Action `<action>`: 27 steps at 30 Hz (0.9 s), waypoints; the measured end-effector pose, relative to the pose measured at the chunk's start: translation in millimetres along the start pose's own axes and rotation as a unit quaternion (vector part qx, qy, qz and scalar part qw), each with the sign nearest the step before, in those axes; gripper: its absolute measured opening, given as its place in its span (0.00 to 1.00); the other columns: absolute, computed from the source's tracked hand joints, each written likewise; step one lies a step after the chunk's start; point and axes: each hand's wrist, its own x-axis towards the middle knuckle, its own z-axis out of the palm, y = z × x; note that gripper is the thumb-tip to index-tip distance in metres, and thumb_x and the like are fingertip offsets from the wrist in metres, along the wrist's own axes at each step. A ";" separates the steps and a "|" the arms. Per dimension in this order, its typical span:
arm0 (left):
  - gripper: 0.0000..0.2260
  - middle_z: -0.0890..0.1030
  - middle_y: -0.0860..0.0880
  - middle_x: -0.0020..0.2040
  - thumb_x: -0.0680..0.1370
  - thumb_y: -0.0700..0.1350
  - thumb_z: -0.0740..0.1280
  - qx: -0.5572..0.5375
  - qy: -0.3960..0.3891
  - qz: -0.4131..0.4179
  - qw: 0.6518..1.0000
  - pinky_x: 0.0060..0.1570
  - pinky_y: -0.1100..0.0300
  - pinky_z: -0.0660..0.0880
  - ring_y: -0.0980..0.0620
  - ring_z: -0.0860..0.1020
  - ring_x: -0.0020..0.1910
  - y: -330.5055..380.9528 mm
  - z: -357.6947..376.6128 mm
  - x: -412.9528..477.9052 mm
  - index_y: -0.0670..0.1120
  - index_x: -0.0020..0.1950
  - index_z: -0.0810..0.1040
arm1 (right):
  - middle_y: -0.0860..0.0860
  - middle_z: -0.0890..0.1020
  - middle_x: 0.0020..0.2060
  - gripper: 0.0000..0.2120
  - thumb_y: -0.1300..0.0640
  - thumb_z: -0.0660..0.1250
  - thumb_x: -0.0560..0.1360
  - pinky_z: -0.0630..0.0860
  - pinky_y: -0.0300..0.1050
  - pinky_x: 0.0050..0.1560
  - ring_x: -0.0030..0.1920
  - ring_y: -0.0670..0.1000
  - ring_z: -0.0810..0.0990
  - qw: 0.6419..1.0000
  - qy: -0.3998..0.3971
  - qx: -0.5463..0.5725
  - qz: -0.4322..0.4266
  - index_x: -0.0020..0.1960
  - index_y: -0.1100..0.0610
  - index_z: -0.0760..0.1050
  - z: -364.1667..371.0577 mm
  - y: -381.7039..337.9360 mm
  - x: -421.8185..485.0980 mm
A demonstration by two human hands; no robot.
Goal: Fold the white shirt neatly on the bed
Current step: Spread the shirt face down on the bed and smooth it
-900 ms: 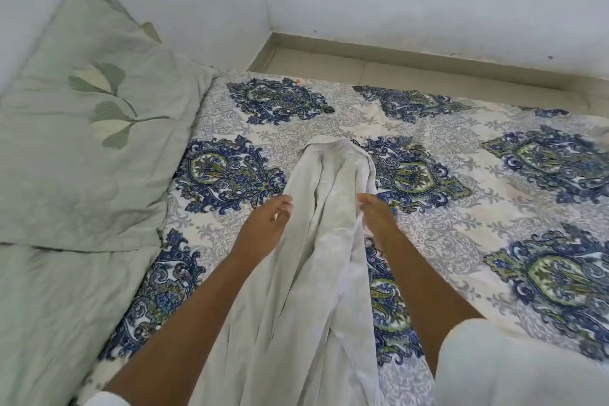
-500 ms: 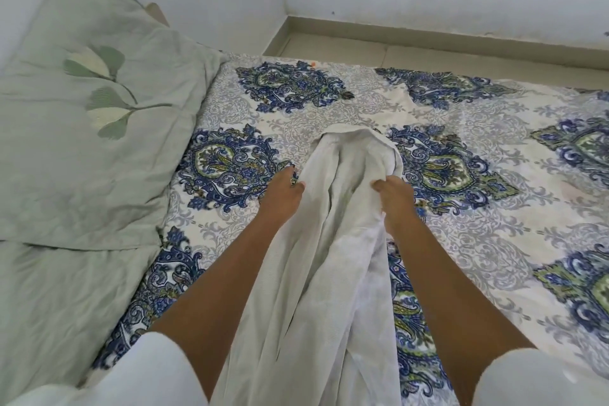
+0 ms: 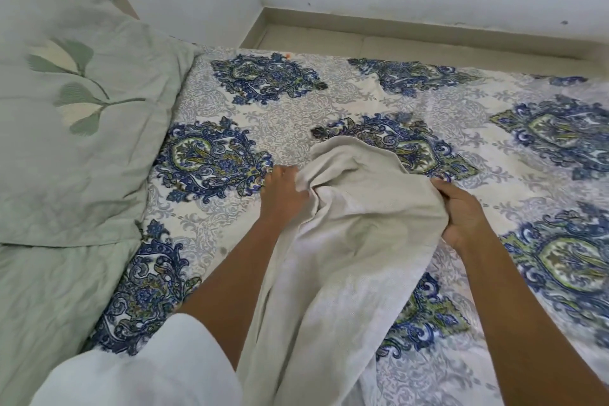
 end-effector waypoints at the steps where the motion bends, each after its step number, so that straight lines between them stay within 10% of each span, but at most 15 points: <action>1: 0.22 0.66 0.42 0.66 0.76 0.47 0.64 0.007 -0.011 0.009 1.000 0.63 0.49 0.66 0.41 0.66 0.66 4.0 1.2 -1.9 0.45 0.69 0.67 | 0.52 0.84 0.31 0.14 0.58 0.64 0.76 0.80 0.45 0.32 0.32 0.52 0.82 1.000 0.008 -0.006 0.000 0.33 0.55 0.82 -5.2 -0.3 -3.2; 11: 0.21 0.78 0.43 0.49 0.76 0.50 0.49 0.129 -0.053 0.235 0.962 0.51 0.51 0.68 0.44 0.75 0.52 25.2 46.7 -79.5 0.41 0.52 0.78 | 0.68 0.79 0.48 0.06 0.64 0.65 0.73 0.72 0.57 0.51 0.51 0.66 0.78 0.914 0.073 -0.396 -0.055 0.45 0.68 0.77 -21.7 28.6 -11.8; 17: 0.13 0.69 0.40 0.61 0.76 0.34 0.61 -0.112 0.053 0.056 0.991 0.43 0.52 0.73 0.40 0.77 0.49 18.3 48.9 -62.9 0.37 0.60 0.71 | 0.62 0.77 0.54 0.15 0.58 0.57 0.79 0.66 0.44 0.42 0.47 0.57 0.74 0.872 0.076 -0.483 0.000 0.61 0.66 0.73 -31.6 54.3 -11.8; 27: 0.11 0.80 0.43 0.48 0.78 0.42 0.60 0.101 0.029 0.021 0.994 0.55 0.50 0.67 0.42 0.71 0.56 26.7 9.4 -23.1 0.42 0.50 0.81 | 0.52 0.74 0.38 0.11 0.55 0.58 0.80 0.70 0.43 0.37 0.38 0.52 0.73 0.932 0.081 -0.354 0.024 0.56 0.60 0.74 -34.0 66.3 -8.7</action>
